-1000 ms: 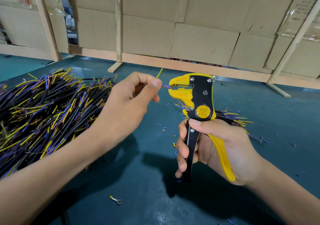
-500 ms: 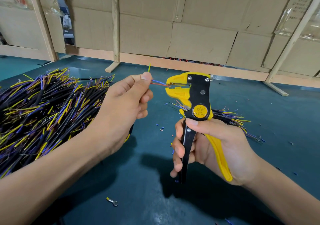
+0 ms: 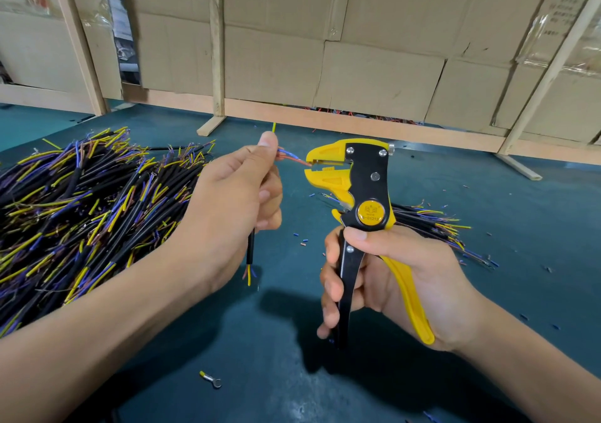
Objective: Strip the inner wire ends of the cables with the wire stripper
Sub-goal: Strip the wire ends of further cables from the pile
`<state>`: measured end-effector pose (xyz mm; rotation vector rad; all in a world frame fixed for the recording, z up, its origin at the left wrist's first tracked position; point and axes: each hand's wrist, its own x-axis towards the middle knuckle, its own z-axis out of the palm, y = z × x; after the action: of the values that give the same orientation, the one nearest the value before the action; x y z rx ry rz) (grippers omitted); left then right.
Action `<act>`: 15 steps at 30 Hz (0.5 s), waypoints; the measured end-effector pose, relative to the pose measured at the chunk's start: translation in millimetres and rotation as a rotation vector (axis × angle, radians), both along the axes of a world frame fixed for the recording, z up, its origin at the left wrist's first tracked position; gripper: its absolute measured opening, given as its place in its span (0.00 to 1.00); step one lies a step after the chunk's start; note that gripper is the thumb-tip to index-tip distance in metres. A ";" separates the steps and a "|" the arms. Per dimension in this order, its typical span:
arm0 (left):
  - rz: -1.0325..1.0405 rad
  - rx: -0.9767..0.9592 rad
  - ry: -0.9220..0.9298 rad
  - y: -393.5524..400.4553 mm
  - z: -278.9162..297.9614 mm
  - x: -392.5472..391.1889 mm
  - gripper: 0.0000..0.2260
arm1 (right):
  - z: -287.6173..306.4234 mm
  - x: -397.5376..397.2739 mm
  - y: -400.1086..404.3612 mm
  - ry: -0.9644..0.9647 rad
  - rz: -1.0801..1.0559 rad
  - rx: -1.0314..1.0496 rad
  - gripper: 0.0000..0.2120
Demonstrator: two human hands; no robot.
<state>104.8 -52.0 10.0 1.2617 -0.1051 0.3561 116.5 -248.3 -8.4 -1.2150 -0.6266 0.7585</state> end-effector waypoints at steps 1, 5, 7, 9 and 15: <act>-0.036 -0.025 0.016 0.8 1.1 -0.7 0.17 | -0.3 -0.9 0.5 0.000 0.004 0.002 0.12; -0.097 -0.026 0.029 1.0 3.2 -1.9 0.15 | -2.8 -4.6 3.3 0.000 0.028 0.014 0.12; -0.083 0.004 0.009 -0.6 3.7 -3.3 0.15 | -3.7 -6.0 4.2 -0.009 0.032 0.017 0.11; -0.059 0.030 -0.018 -3.3 4.2 -5.6 0.16 | -4.0 -6.3 4.5 -0.016 0.022 0.019 0.11; 0.047 0.142 -0.119 -12.2 1.0 -12.0 0.17 | -7.1 -8.6 7.1 -0.057 -0.049 0.033 0.10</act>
<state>92.8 -64.2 11.0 1.3849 -0.2056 0.4707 107.9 -241.3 -15.4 -1.2206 -0.6515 0.6725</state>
